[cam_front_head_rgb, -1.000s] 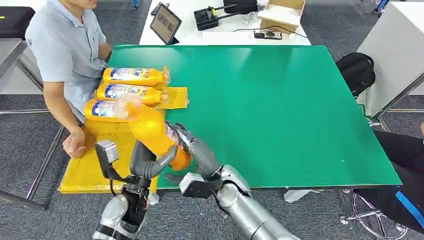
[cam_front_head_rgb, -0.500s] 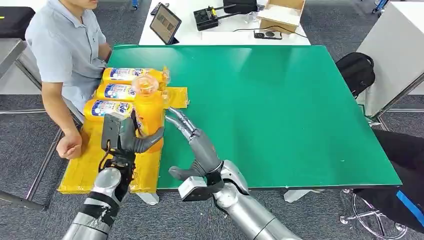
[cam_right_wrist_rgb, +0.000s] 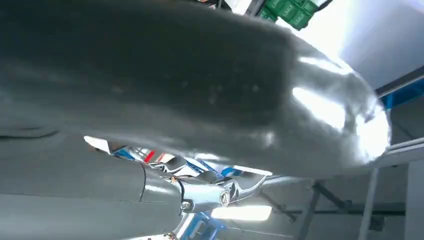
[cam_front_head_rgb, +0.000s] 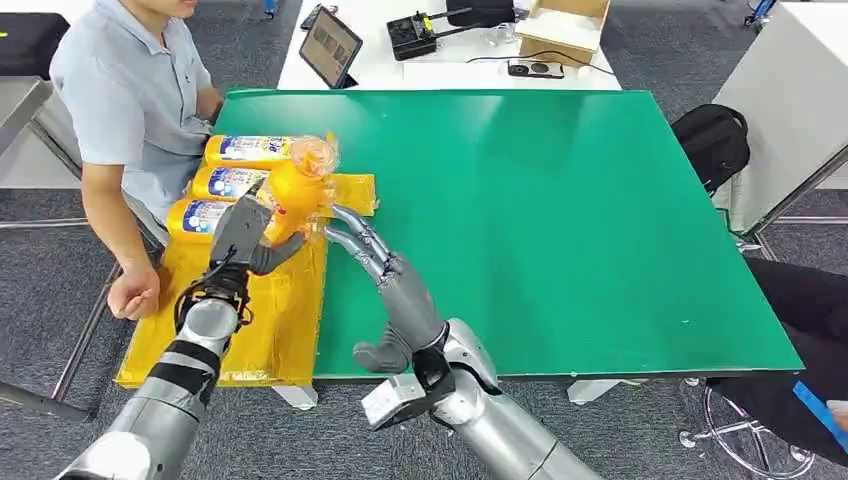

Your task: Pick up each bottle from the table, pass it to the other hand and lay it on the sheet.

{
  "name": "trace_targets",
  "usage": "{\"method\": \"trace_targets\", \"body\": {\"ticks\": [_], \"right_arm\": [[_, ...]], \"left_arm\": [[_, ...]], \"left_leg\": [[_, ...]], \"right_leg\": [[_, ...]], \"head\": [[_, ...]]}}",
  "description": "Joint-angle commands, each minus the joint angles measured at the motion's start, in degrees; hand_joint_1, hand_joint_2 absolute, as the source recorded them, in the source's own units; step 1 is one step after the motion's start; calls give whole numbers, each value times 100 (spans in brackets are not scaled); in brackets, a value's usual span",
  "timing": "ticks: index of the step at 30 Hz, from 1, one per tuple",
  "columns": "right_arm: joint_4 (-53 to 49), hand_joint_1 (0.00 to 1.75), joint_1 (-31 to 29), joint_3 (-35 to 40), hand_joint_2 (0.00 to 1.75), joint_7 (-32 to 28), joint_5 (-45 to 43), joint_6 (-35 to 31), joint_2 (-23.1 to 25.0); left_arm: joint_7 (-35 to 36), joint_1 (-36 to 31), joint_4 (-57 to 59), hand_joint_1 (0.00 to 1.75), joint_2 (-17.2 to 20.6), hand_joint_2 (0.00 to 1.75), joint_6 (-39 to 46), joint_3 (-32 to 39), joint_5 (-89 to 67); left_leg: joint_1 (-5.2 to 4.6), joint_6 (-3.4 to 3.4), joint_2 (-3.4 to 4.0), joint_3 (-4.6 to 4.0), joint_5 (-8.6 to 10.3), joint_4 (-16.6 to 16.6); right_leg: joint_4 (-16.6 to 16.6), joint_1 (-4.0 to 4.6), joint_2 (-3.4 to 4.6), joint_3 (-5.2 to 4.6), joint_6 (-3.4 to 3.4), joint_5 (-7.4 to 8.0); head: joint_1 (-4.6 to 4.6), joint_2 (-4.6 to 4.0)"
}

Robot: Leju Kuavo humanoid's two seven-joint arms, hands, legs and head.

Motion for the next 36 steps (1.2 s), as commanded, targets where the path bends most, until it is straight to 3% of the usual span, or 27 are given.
{"method": "trace_targets", "body": {"ticks": [1, 3, 6, 7, 17, 28, 36], "right_arm": [[-126, 0, -90, 241, 0, -195, -20, 26, -230], [-495, 0, 98, 387, 0, -195, -73, 234, -257], [-919, 0, 348, 347, 0, -195, -217, 356, -261], [-994, 0, 401, 307, 175, -195, -295, 403, -247], [-837, 0, 748, -57, 175, -195, -363, 962, -136], [-572, 0, 734, -59, 175, -195, -446, 1119, -134], [-484, 0, 649, -147, 175, -195, -574, 1274, -152]], "left_arm": [[86, -455, 708, 175, 151, 175, 20, -74, -163], [490, -776, 1346, 175, 442, 175, 125, -461, -1459], [568, -1050, 2174, 175, 483, 175, 267, -463, -2320], [592, -1073, 2283, 175, 483, 175, 230, -479, -2421], [913, -762, 2907, 175, 671, 175, -258, -443, -3136], [1055, -485, 3047, 175, 710, 175, -287, -429, -3412], [870, -451, 3278, 175, 968, 175, -542, -438, -3627]], "left_leg": [[1, 5, -3, 10, -1, -2], [3, 8, -3, 22, -5, -2], [3, 3, -4, 15, -2, -4], [4, 5, -4, 27, -6, -4], [1, 8, 7, 27, -7, -7], [1, 5, 20, 40, -6, -13], [-3, 4, 28, 48, -6, -15]], "right_leg": [[-3, 4, -8, 12, -11, -2], [-2, 8, -13, 25, -21, -7], [-3, 7, -10, 16, -15, -5], [-3, 9, -12, 27, -21, -9], [-6, 5, -1, 22, -14, -6], [-9, 5, 11, 28, -17, -1], [-3, 1, 20, 33, -13, 1]], "head": [[2, 0], [0, 0], [0, 0], [0, 0], [2, 0], [2, 0], [0, 0]]}}
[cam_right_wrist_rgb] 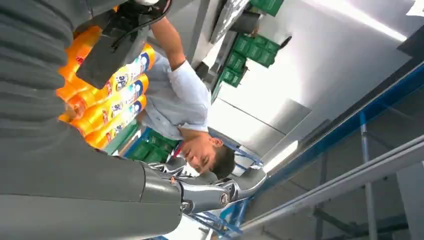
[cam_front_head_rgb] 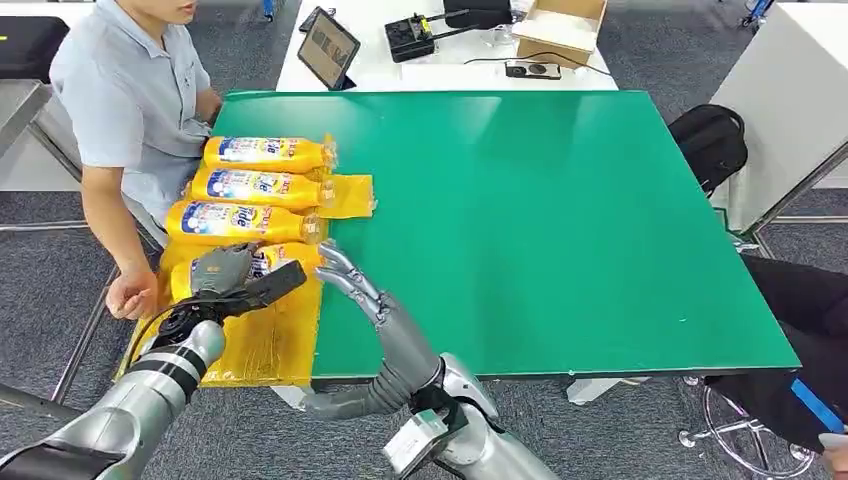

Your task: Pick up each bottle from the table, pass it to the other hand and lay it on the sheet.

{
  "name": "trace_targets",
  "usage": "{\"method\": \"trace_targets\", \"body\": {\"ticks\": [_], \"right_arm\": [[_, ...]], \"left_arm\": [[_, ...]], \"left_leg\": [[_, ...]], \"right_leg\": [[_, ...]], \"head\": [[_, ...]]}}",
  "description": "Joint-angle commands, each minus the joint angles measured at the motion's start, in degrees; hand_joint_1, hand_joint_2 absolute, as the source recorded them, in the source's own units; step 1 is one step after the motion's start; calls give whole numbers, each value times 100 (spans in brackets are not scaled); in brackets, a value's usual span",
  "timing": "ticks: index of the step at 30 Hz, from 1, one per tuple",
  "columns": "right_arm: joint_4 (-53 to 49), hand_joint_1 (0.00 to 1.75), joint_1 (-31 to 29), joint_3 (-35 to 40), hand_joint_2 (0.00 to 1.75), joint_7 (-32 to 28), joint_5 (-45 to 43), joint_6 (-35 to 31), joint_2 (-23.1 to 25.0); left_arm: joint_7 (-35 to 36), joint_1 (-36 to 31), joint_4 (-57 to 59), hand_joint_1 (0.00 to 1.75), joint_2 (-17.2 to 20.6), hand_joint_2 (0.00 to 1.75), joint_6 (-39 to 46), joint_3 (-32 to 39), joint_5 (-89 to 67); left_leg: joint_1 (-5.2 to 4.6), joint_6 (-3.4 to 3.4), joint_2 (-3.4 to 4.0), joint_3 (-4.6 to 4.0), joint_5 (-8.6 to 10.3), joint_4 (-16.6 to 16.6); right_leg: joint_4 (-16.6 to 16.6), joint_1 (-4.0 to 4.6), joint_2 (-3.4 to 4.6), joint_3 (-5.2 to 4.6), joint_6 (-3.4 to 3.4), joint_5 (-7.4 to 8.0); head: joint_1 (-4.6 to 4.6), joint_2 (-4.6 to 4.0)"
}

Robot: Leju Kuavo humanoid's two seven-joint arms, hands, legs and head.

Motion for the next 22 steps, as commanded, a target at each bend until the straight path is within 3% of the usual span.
{"method": "trace_targets", "body": {"ticks": [1, 4, 5, 6, 7, 8, 9, 10, 12, 22], "right_arm": [[358, 0, -163, -174, 175, -195, -104, 133, -110], [408, 0, -187, -161, 175, -195, -92, 184, -91], [437, 0, -190, -164, 175, -195, -103, 195, -89], [444, 0, -191, -165, 175, -195, -109, 202, -89], [450, 0, -196, -172, 175, -195, -129, 205, -94], [463, 0, -197, -180, 175, -195, -151, 210, -96], [464, 0, -195, -189, 175, -195, -160, 206, -106], [483, 0, -195, -206, 175, -195, -171, 198, -104], [488, 0, -170, -241, 175, -195, -188, 169, -103], [488, 0, -170, -241, 175, -195, -188, 169, -103]], "left_arm": [[-211, 194, 654, 175, 356, 175, -279, -89, -111], [-360, 234, 648, 175, 313, 175, -319, -101, -208], [-488, 253, 628, 169, 309, 175, -344, -122, -223], [-535, 266, 623, 150, 314, 175, -350, -114, -209], [-652, 276, 606, 91, 336, 175, -379, -82, -170], [-775, 272, 576, 44, 343, 175, -410, -22, -101], [-893, 262, 540, 12, 349, 175, -440, 61, -7], [-1013, 246, 502, 0, 330, 175, -490, 170, 124], [-1313, 242, 339, 0, 183, 175, -644, 554, 608], [-1313, 242, 339, 0, 183, 175, -644, 554, 608]], "left_leg": [[-1, 8, 28, 42, -7, -18], [-4, 5, 28, 40, -6, -14], [-3, 3, 20, 36, -5, -10], [-2, 4, 27, 47, -5, -17], [-4, 2, 20, 41, -5, -12], [-4, 5, 24, 51, -4, -18], [-3, 6, 32, 55, -5, -21], [-3, 5, 26, 52, -5, -17], [-4, 3, 14, 45, -4, -11], [-2, 5, 9, 51, -1, -16]], "right_leg": [[-17, 3, 20, 30, -17, 2], [-11, 0, 22, 27, -14, 2], [-7, 0, 15, 25, -11, 1], [-14, 2, 20, 33, -17, 3], [-8, -1, 16, 29, -11, 1], [-14, 0, 17, 37, -16, 2], [-16, 2, 24, 40, -20, 4], [-14, 1, 20, 40, -16, 3], [-7, -1, 11, 37, -11, 0], [-13, 2, 5, 48, -20, 1]], "head": [[0, 0], [-2, 0], [0, 0], [-2, 0], [0, 0], [-2, 0], [0, 0], [-2, 0], [-2, 0], [0, 0]]}}
